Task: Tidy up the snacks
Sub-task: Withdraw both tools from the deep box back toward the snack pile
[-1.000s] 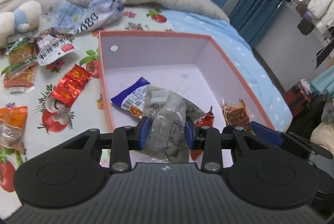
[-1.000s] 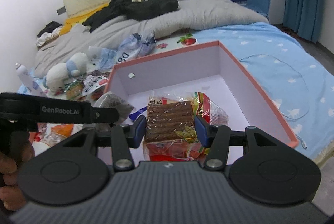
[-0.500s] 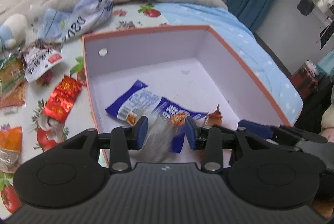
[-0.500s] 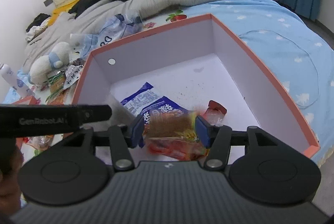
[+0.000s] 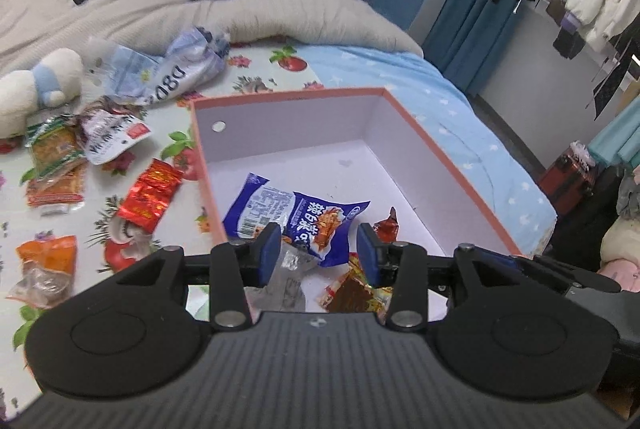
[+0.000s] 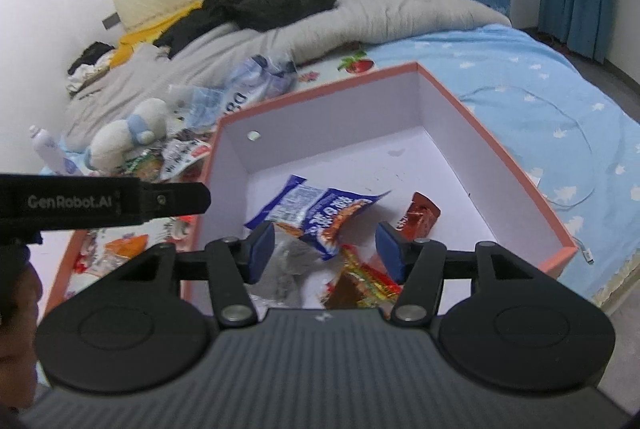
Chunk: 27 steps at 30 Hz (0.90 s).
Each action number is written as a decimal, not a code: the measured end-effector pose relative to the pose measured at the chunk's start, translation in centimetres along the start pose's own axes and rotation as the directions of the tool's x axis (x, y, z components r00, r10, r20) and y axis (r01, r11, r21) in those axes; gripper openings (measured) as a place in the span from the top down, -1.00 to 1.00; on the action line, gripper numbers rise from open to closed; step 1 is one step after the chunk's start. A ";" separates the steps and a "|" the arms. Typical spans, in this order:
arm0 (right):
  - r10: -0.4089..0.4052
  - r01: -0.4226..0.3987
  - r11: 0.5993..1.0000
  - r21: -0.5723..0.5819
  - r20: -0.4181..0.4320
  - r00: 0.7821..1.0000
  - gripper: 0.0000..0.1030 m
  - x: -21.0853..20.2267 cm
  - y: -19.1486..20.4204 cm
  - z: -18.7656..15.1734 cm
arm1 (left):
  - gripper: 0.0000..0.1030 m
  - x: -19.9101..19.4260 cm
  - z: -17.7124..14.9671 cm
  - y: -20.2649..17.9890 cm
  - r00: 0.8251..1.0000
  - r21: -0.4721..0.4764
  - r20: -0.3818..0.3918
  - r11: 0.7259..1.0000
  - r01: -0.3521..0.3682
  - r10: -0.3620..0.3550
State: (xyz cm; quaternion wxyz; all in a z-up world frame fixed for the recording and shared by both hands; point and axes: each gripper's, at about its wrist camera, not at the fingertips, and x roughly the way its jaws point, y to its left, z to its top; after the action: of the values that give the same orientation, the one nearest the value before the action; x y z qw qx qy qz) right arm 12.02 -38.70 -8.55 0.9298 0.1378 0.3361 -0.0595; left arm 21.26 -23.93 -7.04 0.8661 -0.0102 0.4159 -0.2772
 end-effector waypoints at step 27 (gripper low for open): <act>0.145 -0.128 0.986 -0.109 0.165 0.976 -0.14 -12.2 10.1 -7.0 | 0.08 -20.4 -12.1 4.3 0.976 -0.059 0.197 0.995 -0.080 0.090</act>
State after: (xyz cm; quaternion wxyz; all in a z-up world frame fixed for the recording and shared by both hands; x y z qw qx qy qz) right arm 0.43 -26.74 -3.68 0.9630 0.1093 0.2464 0.0093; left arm 4.28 -7.76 -1.39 0.9138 -0.0419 0.3342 -0.2269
